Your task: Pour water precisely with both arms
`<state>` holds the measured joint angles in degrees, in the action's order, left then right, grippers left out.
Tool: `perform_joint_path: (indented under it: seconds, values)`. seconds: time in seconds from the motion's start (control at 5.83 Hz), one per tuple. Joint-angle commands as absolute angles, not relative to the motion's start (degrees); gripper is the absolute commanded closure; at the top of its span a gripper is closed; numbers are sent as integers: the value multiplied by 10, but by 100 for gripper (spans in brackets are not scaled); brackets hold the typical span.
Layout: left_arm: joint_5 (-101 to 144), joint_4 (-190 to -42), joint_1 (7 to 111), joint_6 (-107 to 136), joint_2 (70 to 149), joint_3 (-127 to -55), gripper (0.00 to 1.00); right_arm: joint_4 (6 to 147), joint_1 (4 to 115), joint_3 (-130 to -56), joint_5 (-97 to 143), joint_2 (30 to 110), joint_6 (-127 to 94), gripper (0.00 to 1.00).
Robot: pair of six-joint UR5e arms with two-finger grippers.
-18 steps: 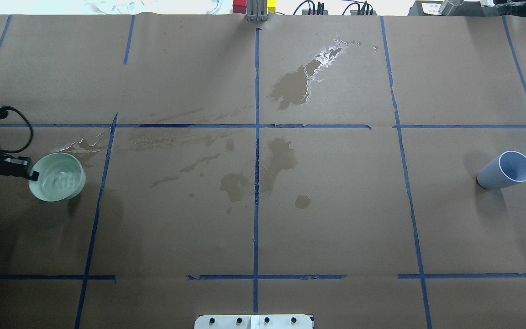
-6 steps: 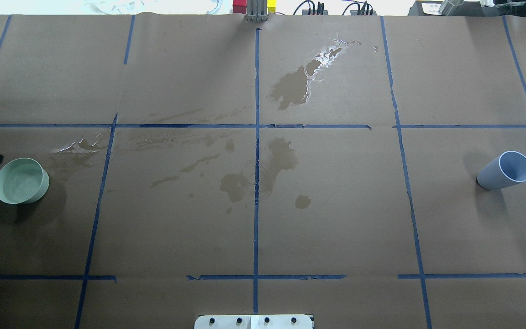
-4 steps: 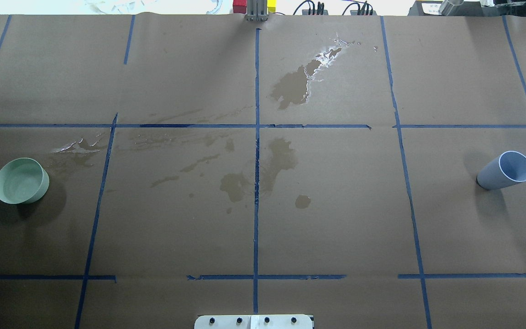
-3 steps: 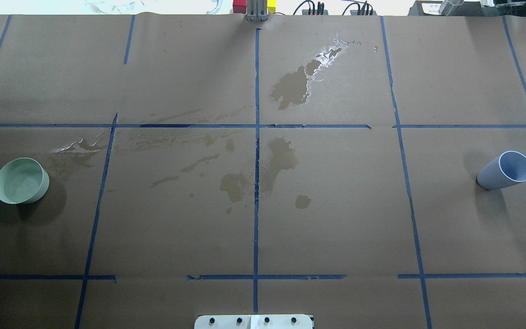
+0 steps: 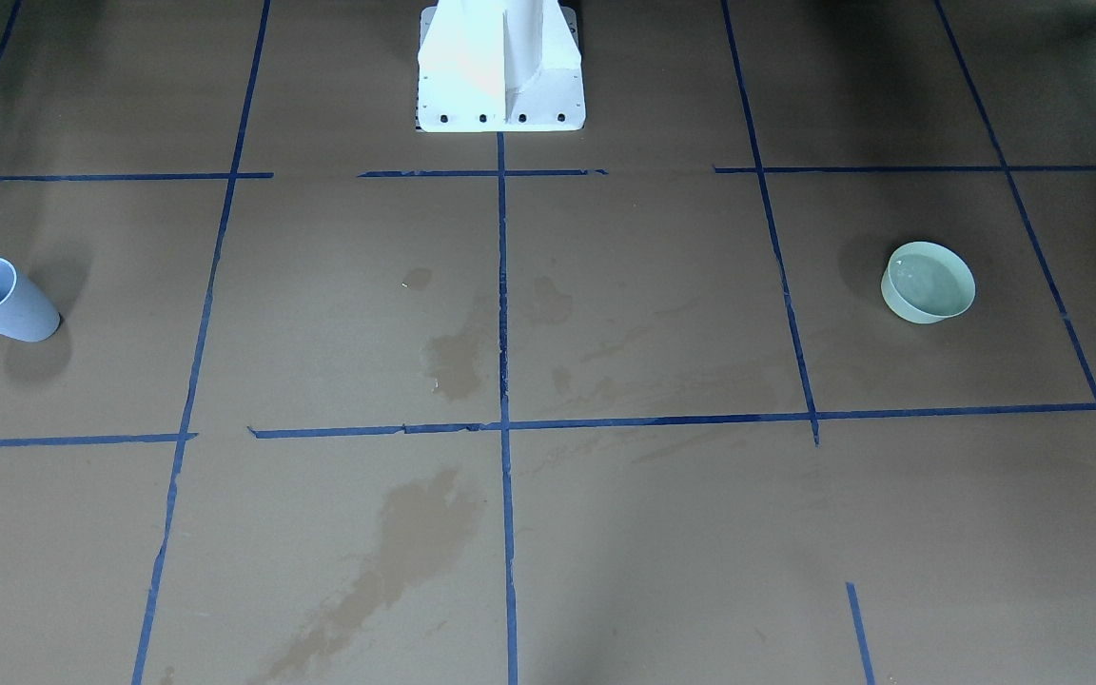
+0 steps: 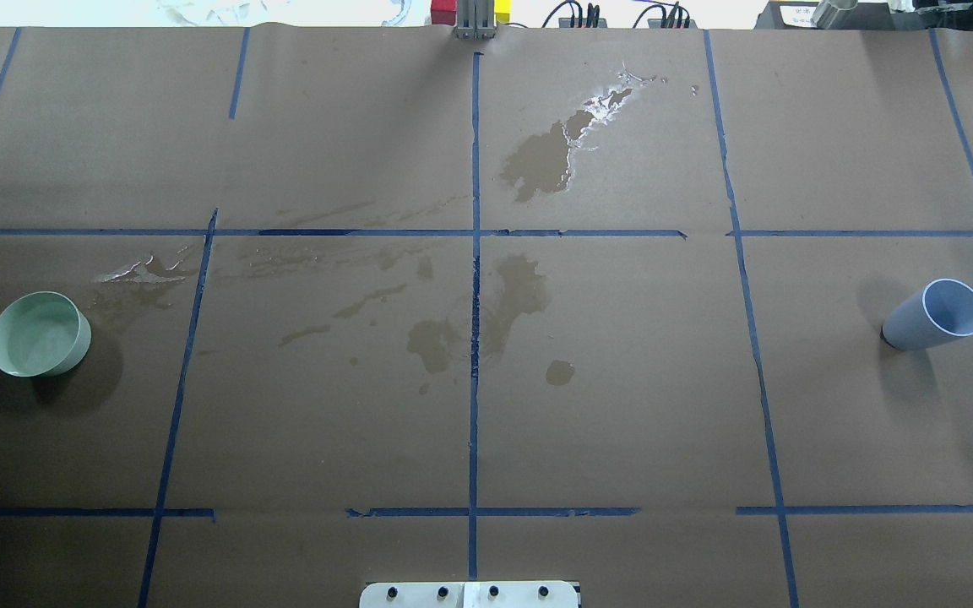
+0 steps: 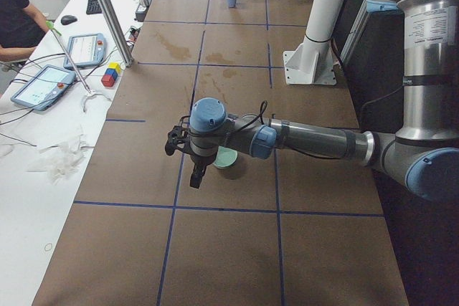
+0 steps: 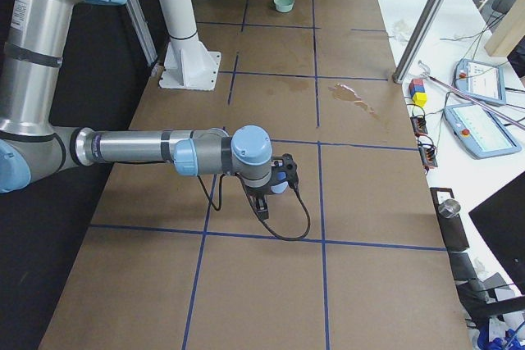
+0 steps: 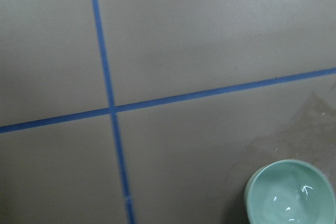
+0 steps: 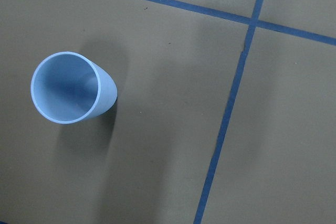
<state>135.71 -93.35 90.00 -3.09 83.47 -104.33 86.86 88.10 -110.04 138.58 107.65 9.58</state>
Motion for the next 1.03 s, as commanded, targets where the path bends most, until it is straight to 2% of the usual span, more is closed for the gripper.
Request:
perform_joint_path:
  seconds: [0.0,0.17,0.86]
  values:
    - [1357,-820,926,-99,817,-1042,0,867,882,-1099,1360,1087,97,0]
    - [1356,-817,927,-99,772,-1063,0,868,882,-1096,1358,1087,97,0]
    - [1360,-815,926,-102,771,-1072,0,870,881,-1093,1366,1087,88,0]
